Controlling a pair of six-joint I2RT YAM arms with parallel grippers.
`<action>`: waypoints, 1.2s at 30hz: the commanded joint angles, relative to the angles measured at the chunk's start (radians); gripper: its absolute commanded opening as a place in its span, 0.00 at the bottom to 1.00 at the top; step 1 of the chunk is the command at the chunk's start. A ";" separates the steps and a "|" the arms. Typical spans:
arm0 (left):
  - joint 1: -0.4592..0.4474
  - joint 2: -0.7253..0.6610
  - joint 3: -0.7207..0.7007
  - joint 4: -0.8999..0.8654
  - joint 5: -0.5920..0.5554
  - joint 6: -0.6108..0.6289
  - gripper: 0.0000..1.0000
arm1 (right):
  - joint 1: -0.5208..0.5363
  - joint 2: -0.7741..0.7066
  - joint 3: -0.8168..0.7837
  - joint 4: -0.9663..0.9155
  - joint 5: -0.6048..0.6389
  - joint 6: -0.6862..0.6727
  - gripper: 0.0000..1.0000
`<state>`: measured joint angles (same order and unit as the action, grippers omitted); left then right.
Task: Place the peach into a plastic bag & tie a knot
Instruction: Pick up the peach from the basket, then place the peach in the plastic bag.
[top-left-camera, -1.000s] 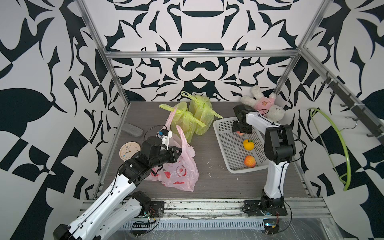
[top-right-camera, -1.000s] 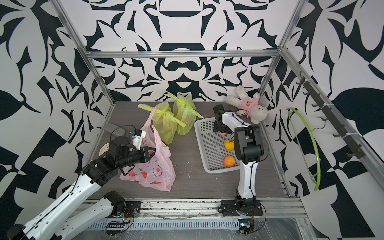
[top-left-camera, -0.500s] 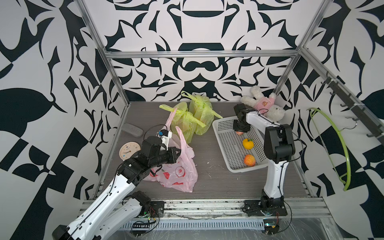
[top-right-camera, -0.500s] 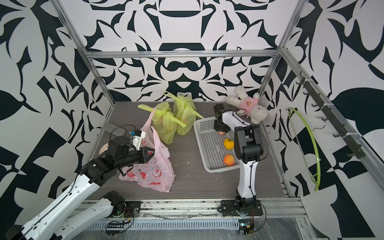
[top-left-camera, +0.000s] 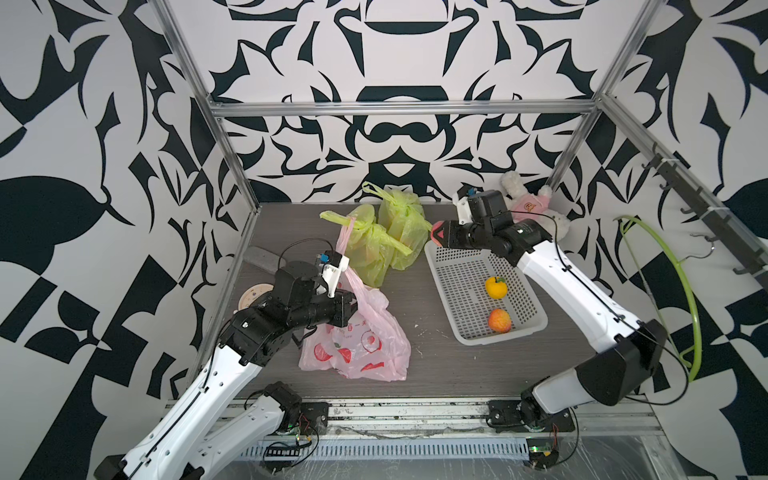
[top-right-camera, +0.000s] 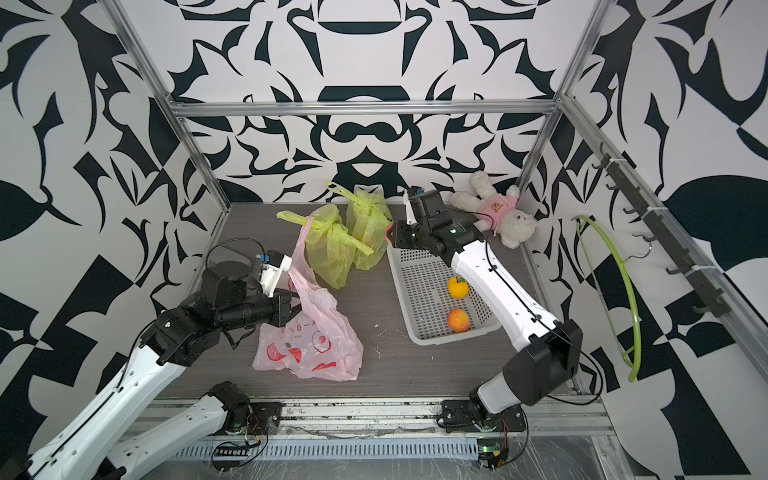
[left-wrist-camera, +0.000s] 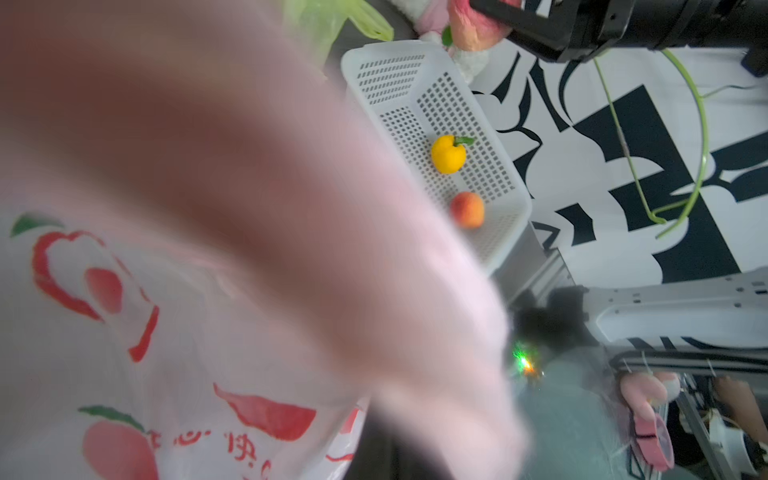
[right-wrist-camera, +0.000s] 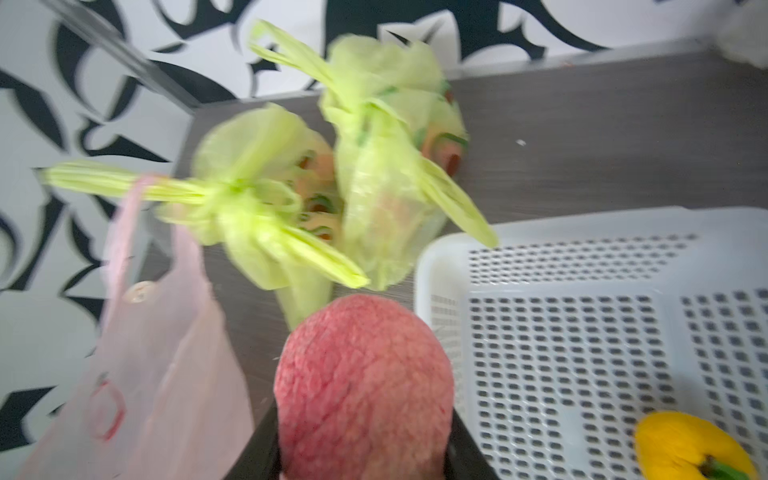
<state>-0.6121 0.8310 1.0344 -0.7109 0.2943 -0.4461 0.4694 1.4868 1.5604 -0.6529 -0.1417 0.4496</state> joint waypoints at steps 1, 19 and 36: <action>-0.013 0.007 0.156 -0.017 0.117 0.073 0.00 | -0.018 -0.017 0.057 -0.003 -0.085 0.034 0.19; -0.339 0.367 0.659 -0.167 0.149 0.183 0.00 | -0.064 -0.207 0.026 -0.066 -0.077 0.024 0.22; -0.343 0.539 0.434 -0.222 0.037 0.264 0.00 | -0.121 -0.294 -0.266 0.168 -0.389 0.160 0.21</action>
<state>-0.9543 1.4265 1.4925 -0.9455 0.3496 -0.1928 0.3431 1.1622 1.3388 -0.6395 -0.3428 0.5228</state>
